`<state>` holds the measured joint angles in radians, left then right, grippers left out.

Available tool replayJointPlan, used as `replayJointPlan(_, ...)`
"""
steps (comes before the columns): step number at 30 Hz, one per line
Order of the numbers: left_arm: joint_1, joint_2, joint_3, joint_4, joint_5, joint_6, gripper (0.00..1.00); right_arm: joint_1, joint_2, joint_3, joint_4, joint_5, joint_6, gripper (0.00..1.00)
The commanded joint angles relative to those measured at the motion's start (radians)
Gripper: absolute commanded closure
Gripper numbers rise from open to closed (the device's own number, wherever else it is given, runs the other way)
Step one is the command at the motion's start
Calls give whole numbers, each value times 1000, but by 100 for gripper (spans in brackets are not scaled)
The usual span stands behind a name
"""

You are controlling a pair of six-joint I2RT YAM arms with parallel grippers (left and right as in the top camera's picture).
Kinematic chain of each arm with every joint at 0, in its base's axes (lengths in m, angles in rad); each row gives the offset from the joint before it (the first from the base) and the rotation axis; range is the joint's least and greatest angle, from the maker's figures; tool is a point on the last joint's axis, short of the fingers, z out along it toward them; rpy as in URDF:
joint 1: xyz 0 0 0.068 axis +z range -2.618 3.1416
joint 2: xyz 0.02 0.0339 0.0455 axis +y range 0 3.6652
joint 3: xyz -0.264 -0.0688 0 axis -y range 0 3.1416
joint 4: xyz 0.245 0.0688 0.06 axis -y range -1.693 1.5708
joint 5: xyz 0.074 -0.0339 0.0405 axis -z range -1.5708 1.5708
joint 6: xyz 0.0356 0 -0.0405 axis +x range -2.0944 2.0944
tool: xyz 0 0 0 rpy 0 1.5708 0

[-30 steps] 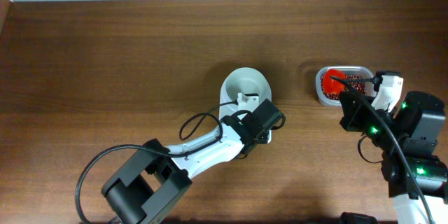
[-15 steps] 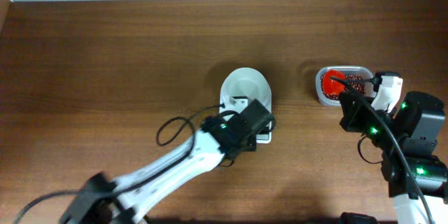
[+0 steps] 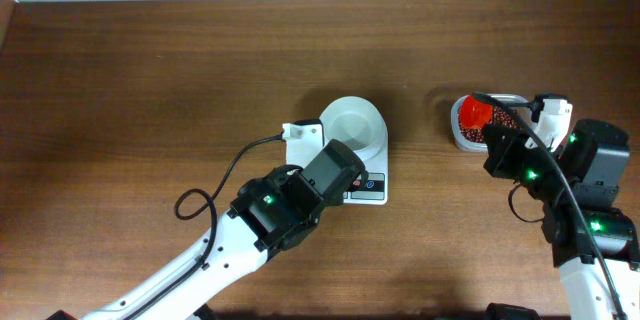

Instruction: Scoop and weigh 50g on scale

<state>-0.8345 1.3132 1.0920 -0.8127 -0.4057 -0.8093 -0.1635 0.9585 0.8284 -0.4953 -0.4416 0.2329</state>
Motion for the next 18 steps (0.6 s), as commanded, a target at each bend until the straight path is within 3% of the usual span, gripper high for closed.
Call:
replayJointPlan(1, 2, -10, 10, -4, -18, -48, 100, 5, -1, 15, 3, 4, 12, 96)
replayJointPlan(7, -29, 38, -27, -9, -18, -359, 100, 5, -1, 15, -27, -52, 12, 96)
replayJointPlan(13, -116, 338, -28, 160, -21, -394, 100, 5, -1, 15, -110, -52, 11, 96)
replayJointPlan(18, -116, 467, -28, 230, -23, -381, 100, 5, -1, 15, -132, -51, 11, 96)
